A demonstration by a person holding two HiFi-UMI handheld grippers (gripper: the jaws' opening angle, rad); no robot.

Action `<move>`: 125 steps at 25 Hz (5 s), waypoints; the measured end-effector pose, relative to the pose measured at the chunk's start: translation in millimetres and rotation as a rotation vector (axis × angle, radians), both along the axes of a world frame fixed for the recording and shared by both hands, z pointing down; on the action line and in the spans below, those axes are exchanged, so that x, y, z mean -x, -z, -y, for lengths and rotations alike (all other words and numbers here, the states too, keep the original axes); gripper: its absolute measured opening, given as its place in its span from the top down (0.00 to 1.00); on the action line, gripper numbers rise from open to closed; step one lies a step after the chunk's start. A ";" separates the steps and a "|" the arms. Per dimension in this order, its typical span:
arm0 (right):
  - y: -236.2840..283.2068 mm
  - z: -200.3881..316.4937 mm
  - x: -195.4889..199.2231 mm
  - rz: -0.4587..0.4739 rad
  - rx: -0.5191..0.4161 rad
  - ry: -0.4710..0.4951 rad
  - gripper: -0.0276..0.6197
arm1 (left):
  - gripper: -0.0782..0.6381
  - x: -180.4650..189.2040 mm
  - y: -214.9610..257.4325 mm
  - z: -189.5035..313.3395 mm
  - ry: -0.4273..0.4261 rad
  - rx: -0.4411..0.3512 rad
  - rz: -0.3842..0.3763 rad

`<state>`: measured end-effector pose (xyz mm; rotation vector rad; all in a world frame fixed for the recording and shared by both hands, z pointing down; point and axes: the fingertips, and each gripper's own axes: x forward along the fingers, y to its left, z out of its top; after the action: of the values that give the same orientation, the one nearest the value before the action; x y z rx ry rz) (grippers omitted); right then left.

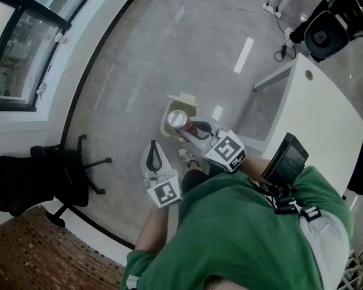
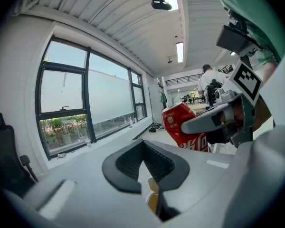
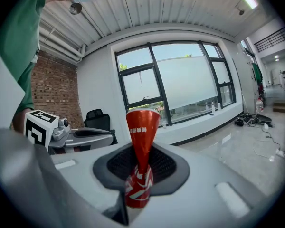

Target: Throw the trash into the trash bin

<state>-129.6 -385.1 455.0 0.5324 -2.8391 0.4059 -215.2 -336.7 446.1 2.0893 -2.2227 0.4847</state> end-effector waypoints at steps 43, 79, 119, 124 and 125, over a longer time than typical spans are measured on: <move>-372.0 16.9 89.8 -0.445 0.174 0.093 0.85 | 0.88 73.3 -300.8 23.0 -0.015 0.361 -0.145; -540.8 14.1 81.9 -0.689 0.310 0.070 0.84 | 0.88 72.2 -402.2 22.0 -0.014 0.448 -0.186; -261.7 33.8 77.8 -0.347 0.126 0.026 0.86 | 0.88 47.8 -240.3 56.9 -0.044 0.279 -0.068; -205.5 35.1 62.0 -0.292 0.078 -0.008 0.89 | 0.88 28.2 -196.5 59.1 -0.066 0.219 -0.066; -195.6 37.6 59.8 -0.281 0.071 -0.013 0.89 | 0.88 26.2 -189.3 61.6 -0.069 0.203 -0.062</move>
<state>-189.4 -422.7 650.6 0.5477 -2.5444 0.3980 -241.4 -398.3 635.4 2.0523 -1.9815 0.6130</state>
